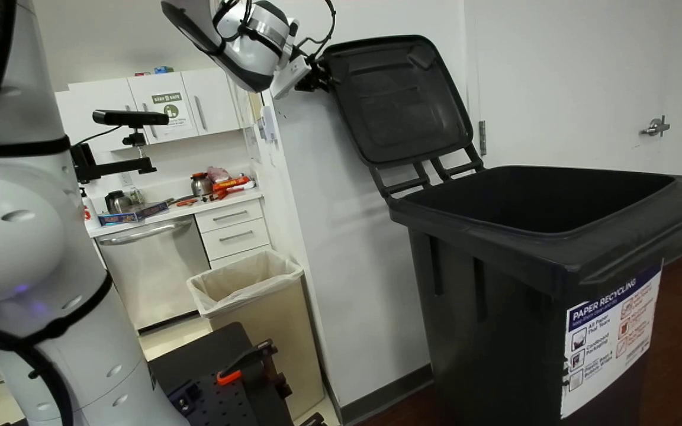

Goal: Close the lid of the black bin.

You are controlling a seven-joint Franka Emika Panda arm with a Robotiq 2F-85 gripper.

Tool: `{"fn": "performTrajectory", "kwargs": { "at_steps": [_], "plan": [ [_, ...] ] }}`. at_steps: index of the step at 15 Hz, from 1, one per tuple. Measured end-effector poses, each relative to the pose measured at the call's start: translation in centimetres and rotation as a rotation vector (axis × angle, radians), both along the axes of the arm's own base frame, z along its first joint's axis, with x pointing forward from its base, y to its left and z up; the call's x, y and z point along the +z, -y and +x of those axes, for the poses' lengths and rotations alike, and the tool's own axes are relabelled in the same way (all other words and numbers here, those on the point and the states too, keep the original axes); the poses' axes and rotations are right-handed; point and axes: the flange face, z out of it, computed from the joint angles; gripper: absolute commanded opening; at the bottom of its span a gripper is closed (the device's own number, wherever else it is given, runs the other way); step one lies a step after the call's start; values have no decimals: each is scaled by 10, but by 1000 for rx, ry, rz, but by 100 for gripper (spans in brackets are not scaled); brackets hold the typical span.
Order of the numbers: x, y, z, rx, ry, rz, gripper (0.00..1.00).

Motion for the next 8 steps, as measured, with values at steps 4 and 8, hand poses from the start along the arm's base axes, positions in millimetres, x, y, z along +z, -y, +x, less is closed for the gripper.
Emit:
{"fn": "performTrajectory", "kwargs": {
  "at_steps": [4,8],
  "plan": [
    [8,16,-7,-56,6,40,6],
    [19,53,-19,-141,24,128,6]
  ]
}}
